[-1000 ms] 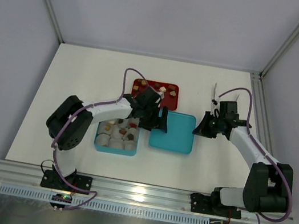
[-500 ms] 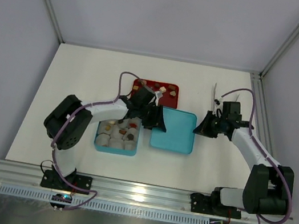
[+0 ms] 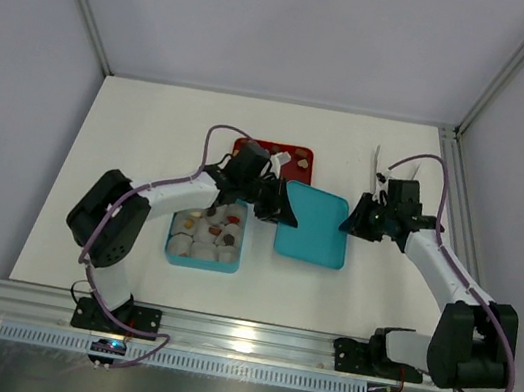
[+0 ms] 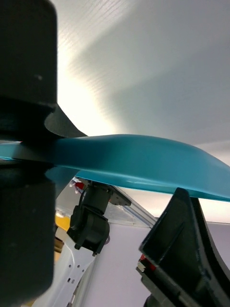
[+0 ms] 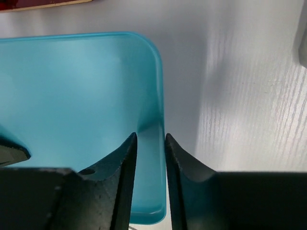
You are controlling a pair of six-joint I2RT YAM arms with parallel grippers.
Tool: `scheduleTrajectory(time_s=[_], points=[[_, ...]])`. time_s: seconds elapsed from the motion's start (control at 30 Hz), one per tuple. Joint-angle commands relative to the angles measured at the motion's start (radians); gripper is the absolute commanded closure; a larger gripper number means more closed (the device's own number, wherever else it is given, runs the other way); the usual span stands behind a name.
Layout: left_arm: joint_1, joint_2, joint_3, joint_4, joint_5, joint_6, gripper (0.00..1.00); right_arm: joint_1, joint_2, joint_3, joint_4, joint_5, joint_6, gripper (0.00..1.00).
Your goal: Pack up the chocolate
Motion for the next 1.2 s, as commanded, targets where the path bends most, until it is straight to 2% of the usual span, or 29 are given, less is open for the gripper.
scheduleTrajectory(time_s=[0.0, 0.07, 0.13, 0.17, 0.27, 0.37, 0.4, 0.47, 0.5, 0.57, 0.6, 0.83, 0.9, 1.0, 1.17], points=[[0.002, -0.017, 0.022, 0.054, 0.027, -0.055, 1.00, 0.053, -0.092, 0.009, 0.025, 0.011, 0.006, 0.66], [0.018, -0.027, 0.021, 0.034, 0.047, -0.075, 1.00, 0.064, -0.127, 0.001, 0.024, 0.088, 0.000, 0.53], [0.033, -0.033, 0.018, 0.022, 0.079, -0.090, 1.00, 0.081, -0.198, 0.004, 0.012, 0.181, -0.025, 0.46], [0.044, -0.038, 0.018, 0.005, 0.094, -0.107, 1.00, 0.098, -0.230, 0.003, 0.013, 0.219, -0.035, 0.40], [0.090, -0.052, 0.012, -0.031, 0.156, -0.162, 1.00, 0.191, -0.322, 0.024, 0.002, 0.313, -0.091, 0.34], [0.140, -0.073, 0.001, -0.041, 0.226, -0.226, 1.00, 0.352, -0.376, 0.059, -0.031, 0.424, -0.127, 0.33], [0.163, -0.089, 0.001, -0.066, 0.243, -0.236, 1.00, 0.460, -0.397, 0.068, -0.036, 0.453, -0.147, 0.33], [0.183, -0.104, -0.004, -0.092, 0.283, -0.266, 1.00, 0.576, -0.420, 0.084, -0.050, 0.560, -0.201, 0.33], [0.200, -0.124, -0.005, -0.109, 0.297, -0.276, 1.00, 0.680, -0.439, 0.093, -0.053, 0.595, -0.215, 0.33], [0.212, -0.154, -0.002, -0.144, 0.323, -0.289, 1.00, 0.785, -0.453, 0.101, -0.060, 0.676, -0.267, 0.33], [0.225, -0.164, -0.002, -0.175, 0.329, -0.293, 1.00, 0.882, -0.456, 0.105, -0.057, 0.701, -0.282, 0.33], [0.246, -0.245, -0.050, -0.247, 0.368, -0.302, 1.00, 1.232, -0.343, 0.160, -0.085, 1.051, -0.439, 0.32], [0.248, -0.265, -0.060, -0.264, 0.368, -0.299, 1.00, 1.277, -0.272, 0.170, -0.079, 1.188, -0.494, 0.30], [0.248, -0.300, -0.085, -0.282, 0.369, -0.296, 1.00, 1.330, -0.209, 0.158, -0.018, 1.292, -0.612, 0.30], [0.248, -0.365, -0.123, -0.294, 0.375, -0.289, 1.00, 1.336, -0.158, 0.145, 0.088, 1.340, -0.769, 0.30]])
